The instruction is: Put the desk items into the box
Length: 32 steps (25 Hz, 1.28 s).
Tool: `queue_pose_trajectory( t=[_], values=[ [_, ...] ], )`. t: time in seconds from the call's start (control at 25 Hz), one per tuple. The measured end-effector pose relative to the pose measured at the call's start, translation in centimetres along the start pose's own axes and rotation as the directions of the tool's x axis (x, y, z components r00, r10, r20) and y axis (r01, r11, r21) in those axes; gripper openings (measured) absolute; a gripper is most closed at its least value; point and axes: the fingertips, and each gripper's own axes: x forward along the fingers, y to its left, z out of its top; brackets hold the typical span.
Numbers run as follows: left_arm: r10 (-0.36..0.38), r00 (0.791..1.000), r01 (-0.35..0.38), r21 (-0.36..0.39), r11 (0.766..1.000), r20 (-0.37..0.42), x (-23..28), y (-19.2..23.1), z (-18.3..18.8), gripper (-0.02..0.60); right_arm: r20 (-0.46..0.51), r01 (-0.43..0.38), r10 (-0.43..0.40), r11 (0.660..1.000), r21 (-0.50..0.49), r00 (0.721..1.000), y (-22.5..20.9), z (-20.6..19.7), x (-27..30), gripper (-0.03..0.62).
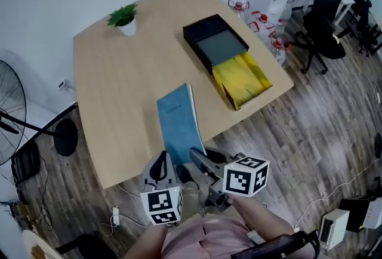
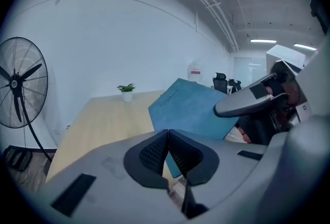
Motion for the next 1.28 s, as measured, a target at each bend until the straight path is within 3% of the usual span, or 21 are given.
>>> queue_pose_trajectory(
  t=[0.16, 0.4, 0.84, 1.28],
  values=[
    [-0.036, 0.993, 0.038, -0.014, 0.999, 0.113, -1.6, -1.8, 4.5, 0.012, 0.082, 0.027, -0.022, 0.997, -0.066, 0.996, 2.2, 3.1, -3.2, 0.044],
    [-0.097, 0.961, 0.091, 0.035, 0.995, 0.258, -3.3, -4.8, 10.0, 0.012, 0.192, 0.086, -0.064, 0.991, -0.106, 0.979, 2.7, 6.0, -7.7, 0.044],
    [-0.159, 0.953, 0.135, 0.110, 0.985, 0.257, -6.0, -10.7, 9.6, 0.012, 0.252, 0.147, -0.130, 0.988, -0.047, 0.959, 0.6, 3.7, -14.4, 0.044],
    [-0.204, 0.947, 0.177, 0.129, 0.976, 0.247, -5.1, -15.8, 9.6, 0.012, 0.292, 0.216, -0.209, 0.976, 0.008, 0.933, -3.4, 3.4, -20.6, 0.044]
  ],
)
